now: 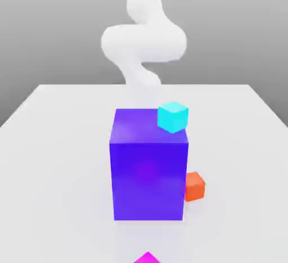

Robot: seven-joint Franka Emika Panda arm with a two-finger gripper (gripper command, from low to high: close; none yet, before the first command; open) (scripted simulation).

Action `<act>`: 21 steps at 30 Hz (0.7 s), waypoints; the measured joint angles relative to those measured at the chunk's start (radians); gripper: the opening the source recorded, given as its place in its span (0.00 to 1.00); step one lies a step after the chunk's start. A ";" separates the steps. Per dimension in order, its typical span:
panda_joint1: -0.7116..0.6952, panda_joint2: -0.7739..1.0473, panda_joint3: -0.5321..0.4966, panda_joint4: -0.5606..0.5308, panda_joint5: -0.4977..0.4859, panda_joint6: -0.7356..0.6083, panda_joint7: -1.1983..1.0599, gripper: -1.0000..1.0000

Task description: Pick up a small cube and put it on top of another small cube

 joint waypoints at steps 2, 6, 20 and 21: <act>0.035 0.077 -0.032 0.002 0.020 0.020 -0.061 0.50; 0.090 0.224 -0.083 0.006 0.067 0.058 -0.183 0.50; 0.175 0.730 -0.147 0.019 0.211 0.191 -0.594 0.50; 0.174 0.765 -0.145 0.020 0.213 0.202 -0.617 0.50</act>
